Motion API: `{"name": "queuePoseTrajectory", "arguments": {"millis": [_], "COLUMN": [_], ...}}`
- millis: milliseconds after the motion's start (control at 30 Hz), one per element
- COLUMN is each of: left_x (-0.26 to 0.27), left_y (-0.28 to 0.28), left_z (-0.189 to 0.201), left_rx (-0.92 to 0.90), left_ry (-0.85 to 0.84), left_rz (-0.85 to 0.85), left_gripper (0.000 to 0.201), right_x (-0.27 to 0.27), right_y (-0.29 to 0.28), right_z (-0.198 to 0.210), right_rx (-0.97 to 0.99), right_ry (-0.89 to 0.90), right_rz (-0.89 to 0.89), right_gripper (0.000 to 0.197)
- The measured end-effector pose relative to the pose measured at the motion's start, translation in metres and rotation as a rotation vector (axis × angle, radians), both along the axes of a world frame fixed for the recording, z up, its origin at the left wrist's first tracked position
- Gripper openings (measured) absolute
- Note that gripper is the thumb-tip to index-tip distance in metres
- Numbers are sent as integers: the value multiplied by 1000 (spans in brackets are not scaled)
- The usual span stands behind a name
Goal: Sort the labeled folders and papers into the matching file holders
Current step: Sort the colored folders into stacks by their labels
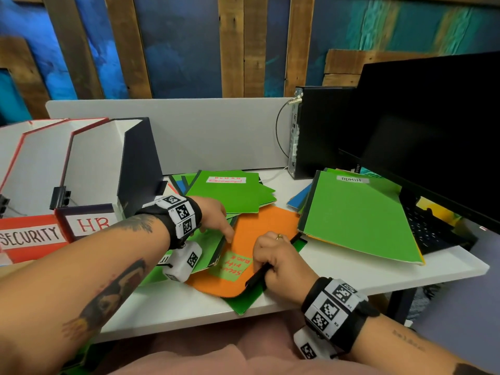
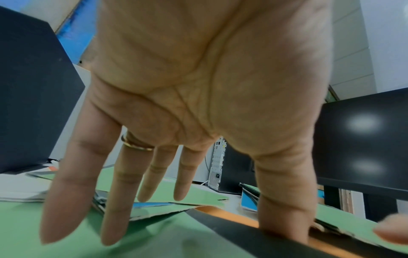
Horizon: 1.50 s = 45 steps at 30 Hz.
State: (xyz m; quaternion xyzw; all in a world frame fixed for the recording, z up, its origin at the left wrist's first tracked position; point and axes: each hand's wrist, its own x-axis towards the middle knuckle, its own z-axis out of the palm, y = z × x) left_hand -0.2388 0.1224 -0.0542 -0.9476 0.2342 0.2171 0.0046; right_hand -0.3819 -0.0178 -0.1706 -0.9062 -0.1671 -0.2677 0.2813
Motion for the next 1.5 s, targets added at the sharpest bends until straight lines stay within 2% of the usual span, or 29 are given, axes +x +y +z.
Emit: {"name": "queuePoseTrajectory", "arguments": {"millis": [100,200,300,400,467,533,600,667,767,867,933,1000,1067,1100,1167,1267,1333,1367,1433,1500], "left_x": [2,4,6,2,0,3,3,-9,-29,-44,-46,-42,-36,-35,-34,-29,-23,-18,-7,6], "left_y": [-3,-7,-11,-13,-13,-14,-15,-18,-25,-28,-32,-38,-42,-44,-46,-42,-37,-32,-23,-13], "left_z": [-10,-22,-29,-25,-24,-27,-22,-5,23,38,43,42,42,44,49,63,71,73,73,69], "left_rx": [25,68,82,60,65,13,-176,-419,-735,-937,-996,-1039,-1122,-1176,-1329,-1555,-1592,-1600,-1650,-1697], "left_ry": [8,-57,-116,-93,-80,-76,-21,108,374,596,581,497,398,356,274,166,24,-34,-72,-78], "left_rz": [2,-21,-69,-129,-211,-334,-404,-445,-469,-459,-534,-564,-522,-486,-357,-107,34,106,256,383], "left_gripper": [81,90,93,89,79,54,24,23,38,27,27,38,61,65,64,70,64,59,55,57], "right_x": [1,0,-8,-17,-21,-23,-24,-23,-18,-18,-19,-18,-20,-18,-14,-6,-7,-10,-14,-14], "right_y": [1,6,18,34,41,44,41,34,20,9,6,4,0,-4,-13,-21,-14,-11,-4,2], "right_z": [8,16,29,49,64,80,96,109,123,130,133,131,129,125,111,84,78,80,84,93], "right_rx": [172,315,378,442,500,585,659,707,788,876,905,945,992,1022,1047,979,1042,1142,1383,1465], "right_ry": [-108,-216,-322,-394,-406,-393,-377,-378,-378,-399,-416,-422,-380,-322,-202,-104,-106,-118,18,166], "right_rz": [7,-4,0,76,146,208,266,274,224,170,138,154,161,137,75,60,153,234,473,595], "right_gripper": [34,34,22,21,31,50,59,57,43,30,23,22,16,13,12,20,10,24,61,72]}}
